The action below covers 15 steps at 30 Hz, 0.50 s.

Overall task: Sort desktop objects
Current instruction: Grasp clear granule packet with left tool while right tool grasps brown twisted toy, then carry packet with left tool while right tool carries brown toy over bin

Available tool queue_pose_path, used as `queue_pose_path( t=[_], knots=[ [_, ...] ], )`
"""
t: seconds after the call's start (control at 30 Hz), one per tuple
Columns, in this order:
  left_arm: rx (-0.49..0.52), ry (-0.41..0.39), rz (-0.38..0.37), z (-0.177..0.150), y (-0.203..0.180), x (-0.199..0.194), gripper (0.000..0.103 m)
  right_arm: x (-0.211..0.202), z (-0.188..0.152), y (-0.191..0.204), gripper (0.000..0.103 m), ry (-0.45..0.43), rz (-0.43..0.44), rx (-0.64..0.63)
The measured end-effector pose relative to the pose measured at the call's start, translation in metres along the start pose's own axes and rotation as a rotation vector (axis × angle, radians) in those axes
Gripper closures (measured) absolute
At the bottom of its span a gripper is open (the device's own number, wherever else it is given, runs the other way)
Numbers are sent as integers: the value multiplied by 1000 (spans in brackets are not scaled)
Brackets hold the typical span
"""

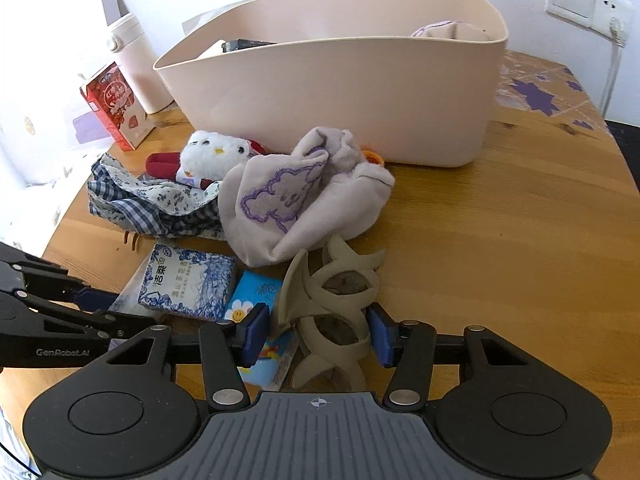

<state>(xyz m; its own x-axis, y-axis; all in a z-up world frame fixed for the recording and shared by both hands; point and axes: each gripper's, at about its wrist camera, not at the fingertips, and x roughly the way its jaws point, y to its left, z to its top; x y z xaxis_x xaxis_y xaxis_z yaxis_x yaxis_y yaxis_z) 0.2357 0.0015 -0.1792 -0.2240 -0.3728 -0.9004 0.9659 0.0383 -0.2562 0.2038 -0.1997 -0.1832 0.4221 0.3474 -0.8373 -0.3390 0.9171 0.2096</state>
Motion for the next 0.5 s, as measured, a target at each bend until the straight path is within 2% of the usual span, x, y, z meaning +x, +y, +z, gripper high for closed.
queue_pose_path(
  t=[0.5],
  knots=[
    [-24,-23,-10,-38,4,-26,77,-30,-28,5,53,-40,-29,42]
  ],
)
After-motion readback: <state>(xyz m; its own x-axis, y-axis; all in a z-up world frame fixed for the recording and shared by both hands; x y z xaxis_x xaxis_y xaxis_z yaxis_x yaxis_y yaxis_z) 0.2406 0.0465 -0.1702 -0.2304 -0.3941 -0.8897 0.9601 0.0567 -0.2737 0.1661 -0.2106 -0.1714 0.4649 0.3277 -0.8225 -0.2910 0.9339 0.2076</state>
